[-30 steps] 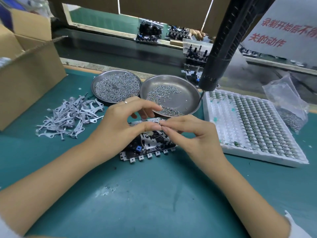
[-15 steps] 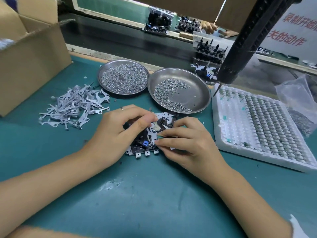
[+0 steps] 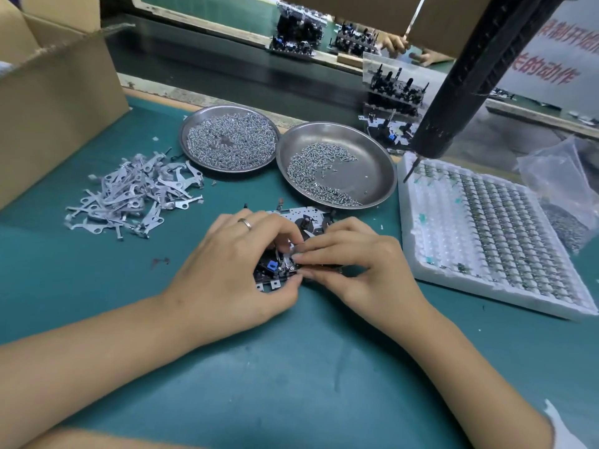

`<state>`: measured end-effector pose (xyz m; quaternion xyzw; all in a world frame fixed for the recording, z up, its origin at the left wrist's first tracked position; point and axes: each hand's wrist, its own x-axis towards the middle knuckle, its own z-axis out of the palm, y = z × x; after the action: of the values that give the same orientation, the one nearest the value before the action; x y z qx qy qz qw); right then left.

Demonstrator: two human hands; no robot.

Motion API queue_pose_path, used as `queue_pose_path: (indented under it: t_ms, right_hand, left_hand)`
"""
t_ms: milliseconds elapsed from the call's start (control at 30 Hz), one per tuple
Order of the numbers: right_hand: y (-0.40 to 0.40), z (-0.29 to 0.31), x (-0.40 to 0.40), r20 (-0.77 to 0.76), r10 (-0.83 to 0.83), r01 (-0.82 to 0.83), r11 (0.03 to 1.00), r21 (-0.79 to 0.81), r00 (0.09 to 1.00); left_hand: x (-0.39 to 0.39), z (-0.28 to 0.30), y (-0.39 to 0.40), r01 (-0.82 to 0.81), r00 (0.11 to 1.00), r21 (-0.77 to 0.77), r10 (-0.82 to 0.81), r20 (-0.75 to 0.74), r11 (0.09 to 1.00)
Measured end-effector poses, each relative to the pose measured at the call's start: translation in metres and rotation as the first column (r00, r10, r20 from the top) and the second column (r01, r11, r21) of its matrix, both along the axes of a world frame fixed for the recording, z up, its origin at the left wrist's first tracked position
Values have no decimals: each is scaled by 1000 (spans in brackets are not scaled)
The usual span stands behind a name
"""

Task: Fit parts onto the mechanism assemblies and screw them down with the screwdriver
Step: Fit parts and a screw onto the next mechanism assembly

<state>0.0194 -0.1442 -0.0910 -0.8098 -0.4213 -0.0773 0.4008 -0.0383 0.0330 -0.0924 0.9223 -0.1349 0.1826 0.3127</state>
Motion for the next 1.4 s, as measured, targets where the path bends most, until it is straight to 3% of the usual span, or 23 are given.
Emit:
queue_pose_path:
  t_ms: [300, 400, 500, 600, 700, 834, 967, 1134, 1267, 1400]
  right_hand:
    - [-1, -1, -2, -8, -2, 2, 1000, 0, 1000]
    - [-2, 4, -3, 110, -122, 110, 988, 113, 986]
    - [-5, 21, 1, 186, -440, 337, 846, 413, 878]
    - [-7, 53, 18, 58, -593, 468, 688, 554, 803]
    - [0, 90, 37, -81, -514, 463, 679, 571, 854]
    - [19, 112, 54, -156, -445, 439, 657, 613, 882]
    - [39, 109, 46, -275, -215, 347, 658, 669, 937]
    - [53, 87, 13, -309, 12, 232, 633, 738, 951]
    - [60, 73, -3, -329, 95, 213, 591, 778, 940]
    - [63, 65, -5, -357, 76, 246, 591, 768, 931]
  left_hand:
    - [2, -3, 0, -17, 1000, -62, 16, -14, 998]
    - [2, -3, 0, -8, 1000, -68, 6, -17, 998]
    - [3, -4, 0, -12, 1000, -85, 12, -11, 996]
    - [3, -6, -1, -21, 1000, -94, 22, 12, 995]
    - [5, -6, -2, -23, 999, -111, 26, 24, 994]
    - [7, -7, -2, -22, 999, -125, 27, 35, 992]
    - [5, -7, -1, -27, 999, -142, 31, 27, 989]
    - [6, -8, 0, -45, 999, -168, 41, -23, 985]
    - [5, -6, 0, -28, 999, -183, 23, -30, 983]
    - [5, -4, 0, -22, 1000, -171, 20, -14, 985]
